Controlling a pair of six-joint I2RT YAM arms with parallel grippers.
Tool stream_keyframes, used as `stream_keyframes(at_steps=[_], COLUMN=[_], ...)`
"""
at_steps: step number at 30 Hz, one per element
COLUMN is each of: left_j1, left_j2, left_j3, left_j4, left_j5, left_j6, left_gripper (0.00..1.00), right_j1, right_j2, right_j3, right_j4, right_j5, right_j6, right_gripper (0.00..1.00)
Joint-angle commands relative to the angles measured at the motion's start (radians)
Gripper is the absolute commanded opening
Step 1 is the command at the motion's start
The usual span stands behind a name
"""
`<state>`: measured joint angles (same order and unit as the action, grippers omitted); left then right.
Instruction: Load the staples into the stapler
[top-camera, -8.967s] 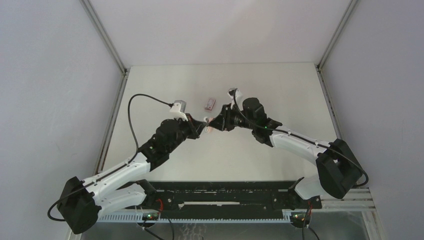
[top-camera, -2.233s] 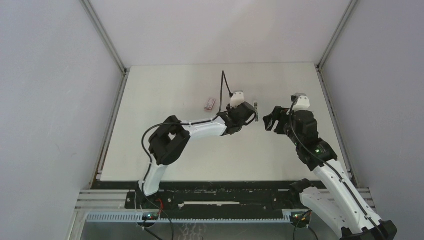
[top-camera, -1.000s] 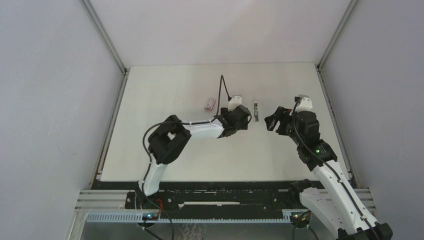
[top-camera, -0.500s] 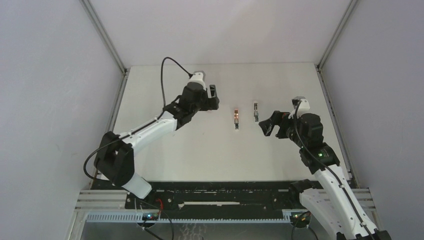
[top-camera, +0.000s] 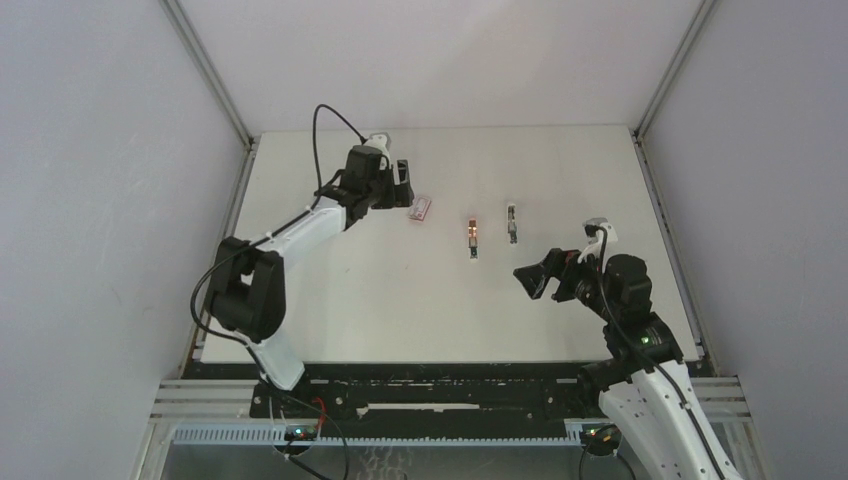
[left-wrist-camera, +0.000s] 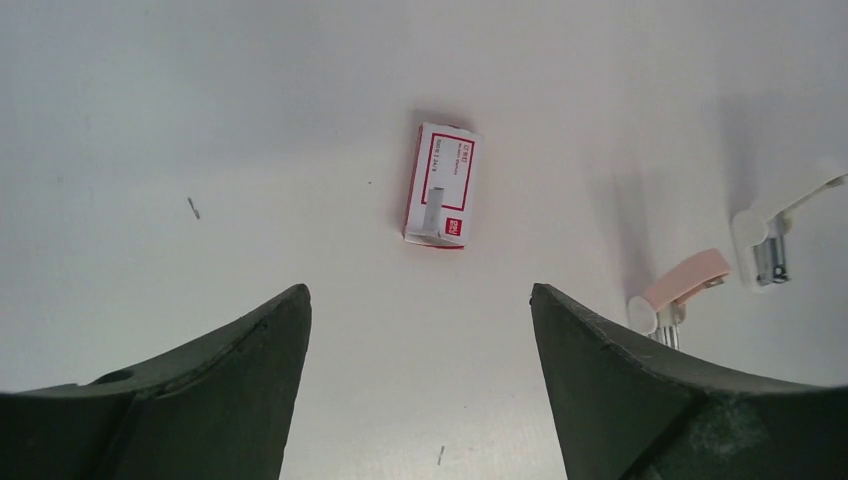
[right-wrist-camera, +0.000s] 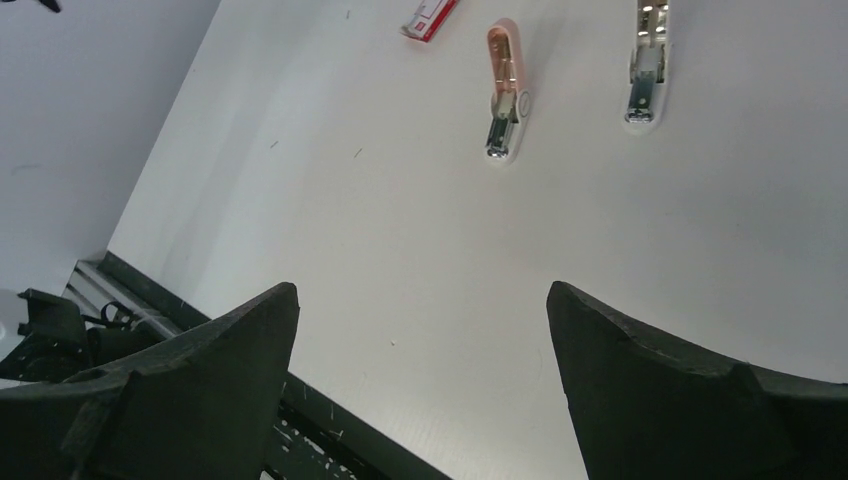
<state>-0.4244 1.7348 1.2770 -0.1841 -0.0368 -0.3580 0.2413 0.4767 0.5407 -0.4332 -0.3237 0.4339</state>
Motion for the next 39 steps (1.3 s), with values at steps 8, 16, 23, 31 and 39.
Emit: stream_keyframes(at_steps=[8,16,23,31,39], left_j1=[-0.018,-0.042,-0.053,-0.054,-0.104], left_j2=[0.238,0.373,0.46,0.529,0.513], left_j3=[0.26,0.397,0.501,0.574,0.536], left_j4=[-0.124,-0.188,-0.249,-0.313,-0.313], left_j5=[0.05,0.027,0.01,-0.035,-0.036], left_j6=[0.1,0.084,0.046,-0.003,0.054], left_gripper=[0.84,0.79,0.71,0.72,0.56], right_j1=[-0.005,-0.005,-0.005,-0.006,-0.007], right_j2=[0.037,0.089,0.144,0.139,0.101], right_j3=[-0.015,-0.025,-0.052,-0.053,-0.053], right_j4=[0.051,0.118,0.173,0.181,0.156], right_j5=[-0.052,-0.052,-0.059,-0.069,-0.051], right_j6=[-0.008,0.005,0.025,0.027,0.041], right_gripper=[0.91,0.91,0.91,0.9,0.9])
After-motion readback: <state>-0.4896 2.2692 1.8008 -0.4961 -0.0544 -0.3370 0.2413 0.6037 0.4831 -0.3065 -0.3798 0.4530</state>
